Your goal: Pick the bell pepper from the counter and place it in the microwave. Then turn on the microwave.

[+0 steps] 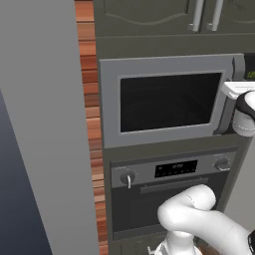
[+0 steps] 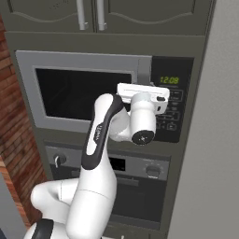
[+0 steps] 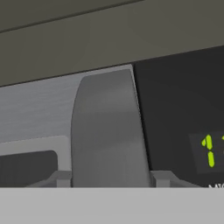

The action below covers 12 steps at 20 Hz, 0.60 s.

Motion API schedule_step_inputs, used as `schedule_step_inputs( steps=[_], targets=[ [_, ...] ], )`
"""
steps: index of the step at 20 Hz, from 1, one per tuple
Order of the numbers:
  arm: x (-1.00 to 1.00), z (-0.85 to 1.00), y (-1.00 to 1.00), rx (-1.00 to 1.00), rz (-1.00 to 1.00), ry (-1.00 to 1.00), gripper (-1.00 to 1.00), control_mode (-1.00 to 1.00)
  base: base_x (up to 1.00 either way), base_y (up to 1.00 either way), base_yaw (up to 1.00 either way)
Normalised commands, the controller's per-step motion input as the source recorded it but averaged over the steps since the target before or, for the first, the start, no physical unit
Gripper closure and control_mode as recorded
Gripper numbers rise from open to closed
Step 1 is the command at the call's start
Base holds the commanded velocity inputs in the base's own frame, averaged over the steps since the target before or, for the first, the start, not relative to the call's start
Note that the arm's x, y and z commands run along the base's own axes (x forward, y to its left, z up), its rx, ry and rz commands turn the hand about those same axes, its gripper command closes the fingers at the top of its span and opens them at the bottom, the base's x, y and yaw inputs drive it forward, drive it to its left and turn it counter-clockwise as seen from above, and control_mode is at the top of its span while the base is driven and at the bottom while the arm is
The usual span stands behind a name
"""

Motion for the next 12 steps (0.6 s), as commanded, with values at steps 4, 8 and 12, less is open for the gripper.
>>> schedule_step_inputs(
  steps=[4, 8, 12],
  targets=[
    [-0.03, 0.0, 0.0, 0.0, 0.0, 0.0, 1.0, -1.0, 0.0, 0.0, 0.0],
    [-0.28, 0.0, 0.05, 0.0, 0.0, 0.0, 1.0, -1.0, 0.0, 0.0, 0.0],
    [-0.63, 0.0, 0.18, 0.0, 0.0, 0.0, 1.0, -1.0, 0.0, 0.0, 0.0]
  ],
)
